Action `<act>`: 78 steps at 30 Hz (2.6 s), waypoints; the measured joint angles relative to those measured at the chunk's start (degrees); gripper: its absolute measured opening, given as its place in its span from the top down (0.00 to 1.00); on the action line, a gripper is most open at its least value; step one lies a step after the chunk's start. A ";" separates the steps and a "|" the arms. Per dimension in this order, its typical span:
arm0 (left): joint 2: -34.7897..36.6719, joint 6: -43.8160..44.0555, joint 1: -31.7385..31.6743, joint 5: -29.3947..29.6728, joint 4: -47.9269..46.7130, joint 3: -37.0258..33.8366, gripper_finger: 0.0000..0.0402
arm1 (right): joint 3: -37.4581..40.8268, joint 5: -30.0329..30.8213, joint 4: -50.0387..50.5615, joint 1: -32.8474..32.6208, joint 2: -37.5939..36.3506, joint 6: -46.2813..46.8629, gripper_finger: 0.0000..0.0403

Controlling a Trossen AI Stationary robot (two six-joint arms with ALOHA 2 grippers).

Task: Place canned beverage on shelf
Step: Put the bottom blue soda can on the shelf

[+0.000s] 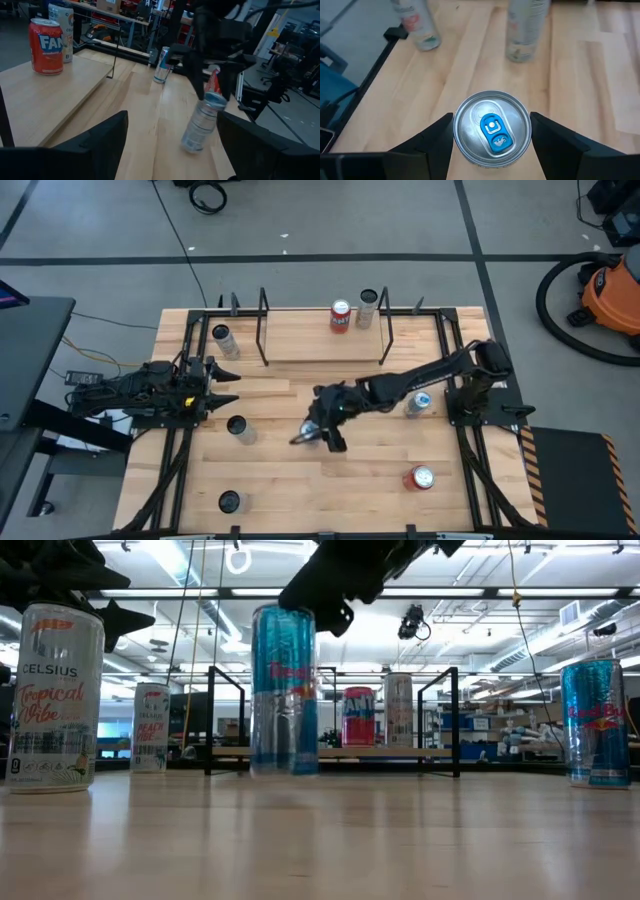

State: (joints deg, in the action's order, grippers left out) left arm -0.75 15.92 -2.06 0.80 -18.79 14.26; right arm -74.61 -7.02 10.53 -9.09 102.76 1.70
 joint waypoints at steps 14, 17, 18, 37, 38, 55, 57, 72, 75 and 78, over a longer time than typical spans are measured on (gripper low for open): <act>0.01 0.26 0.00 0.01 -0.71 0.00 0.23 | -10.92 -0.73 9.68 9.93 -0.11 -8.29 0.40; 0.01 0.35 0.00 0.00 -0.80 0.00 0.23 | -13.02 -0.29 11.21 12.30 -0.20 -9.50 0.40; 0.02 0.39 0.00 0.00 -0.79 0.00 0.23 | -13.68 -0.29 11.61 13.13 -0.20 -9.94 0.40; 0.01 0.40 0.00 0.00 -0.73 0.00 0.23 | -18.18 -2.23 13.63 32.41 -0.22 -12.85 0.40; 0.02 0.31 0.00 0.01 -0.72 0.00 0.23 | -18.18 -2.86 13.54 33.33 -0.22 -12.85 0.40; 0.02 -0.07 0.00 0.04 0.11 0.00 0.23 | -18.16 -6.29 10.87 39.39 3.30 -13.84 0.40; 0.01 -0.09 0.00 0.02 0.11 0.00 0.23 | -18.20 -6.30 10.12 39.45 3.21 -13.57 0.40; 0.01 -0.09 0.00 0.02 0.00 -0.02 0.23 | -18.18 -4.70 10.65 39.62 6.43 -13.61 0.40; 0.02 -0.11 0.00 0.03 0.02 -0.02 0.23 | -18.18 -4.65 10.64 40.02 6.69 -13.69 0.40; 0.01 -0.12 0.00 0.01 0.10 -0.02 0.23 | -18.18 -5.67 10.52 40.62 6.75 -13.35 0.40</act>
State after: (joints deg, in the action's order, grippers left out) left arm -0.75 15.81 -2.07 0.81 -18.69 14.24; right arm -92.79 -12.70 21.05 31.53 109.51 -11.66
